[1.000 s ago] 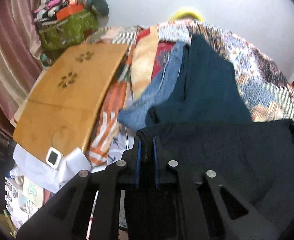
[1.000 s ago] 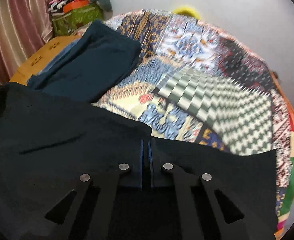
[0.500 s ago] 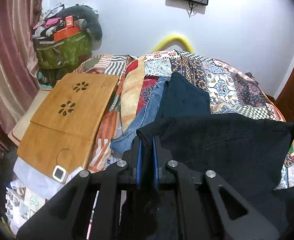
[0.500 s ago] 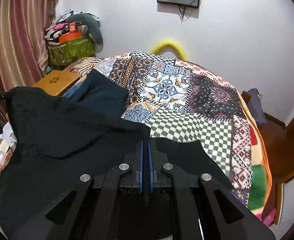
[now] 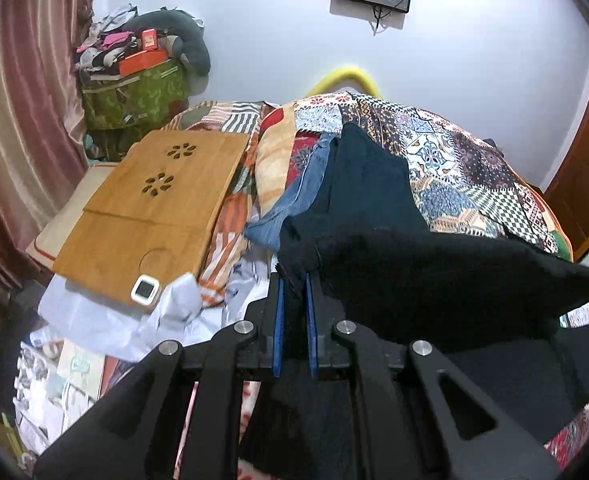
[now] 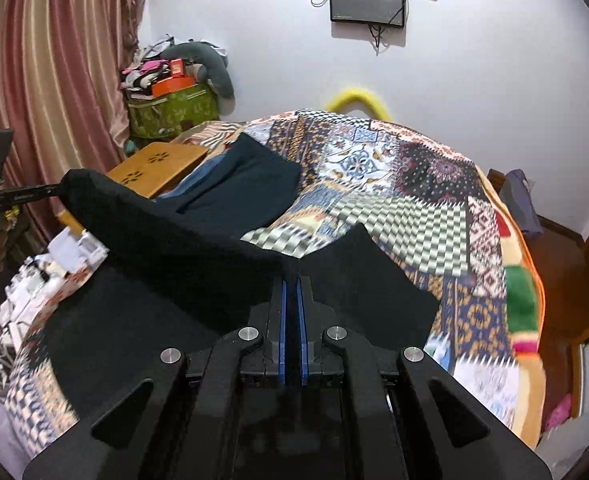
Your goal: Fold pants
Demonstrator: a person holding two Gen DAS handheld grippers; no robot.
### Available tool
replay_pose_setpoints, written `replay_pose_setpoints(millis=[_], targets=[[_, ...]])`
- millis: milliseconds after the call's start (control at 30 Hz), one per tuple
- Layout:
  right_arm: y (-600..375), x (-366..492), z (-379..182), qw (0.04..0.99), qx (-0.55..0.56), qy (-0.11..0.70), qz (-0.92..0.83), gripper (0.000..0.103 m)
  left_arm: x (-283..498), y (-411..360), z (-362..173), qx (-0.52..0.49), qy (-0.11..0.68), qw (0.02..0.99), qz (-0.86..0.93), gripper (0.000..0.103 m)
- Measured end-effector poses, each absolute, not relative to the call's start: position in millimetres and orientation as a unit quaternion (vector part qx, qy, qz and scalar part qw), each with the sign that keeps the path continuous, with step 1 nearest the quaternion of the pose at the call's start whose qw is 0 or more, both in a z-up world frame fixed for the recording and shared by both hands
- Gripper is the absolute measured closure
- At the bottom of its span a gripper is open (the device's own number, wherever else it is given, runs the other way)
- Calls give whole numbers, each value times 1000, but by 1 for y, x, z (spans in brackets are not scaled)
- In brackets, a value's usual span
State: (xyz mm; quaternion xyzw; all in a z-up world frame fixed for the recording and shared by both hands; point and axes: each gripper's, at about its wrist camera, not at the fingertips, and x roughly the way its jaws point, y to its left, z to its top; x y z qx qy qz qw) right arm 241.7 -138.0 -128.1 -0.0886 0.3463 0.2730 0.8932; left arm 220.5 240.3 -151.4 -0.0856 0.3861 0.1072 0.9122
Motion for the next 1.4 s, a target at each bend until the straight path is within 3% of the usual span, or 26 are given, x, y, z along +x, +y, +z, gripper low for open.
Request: replay_pose_setpoints(millis=[233,333,567,900,1000,1167,1233,1300,1367,1400], targets=[[-144,189,-148,882,-78,362,292,99,177,241,-177,-97,411,900,110,94],[-144,177,-162,879,-77,372,289,99,162,239,-196,-97,431,890,116,102],[-149,160,-188,869,-56,402,284,99,135,243,-242,-123,472,864,123,102],[-161,150,-185,865,-59,419,271,98,135,229,-232,-85,466,871,128,99],[-169,151,-169,872,-54,409,264,98,142,225,-220,-84,460,876,123,89],[-176,166,-141,887,-49,382,255,94,159,212,-196,-71,431,891,123,55],[-176,179,-134,890,-44,378,251,84,165,207,-187,-64,422,896,122,43],[-174,193,-131,893,-48,378,239,55,174,202,-179,-62,417,899,118,32],[-170,206,-130,895,-51,375,234,43,184,197,-172,-66,413,901,111,18],[-168,214,-131,894,-53,377,236,43,189,196,-169,-67,412,902,109,13]])
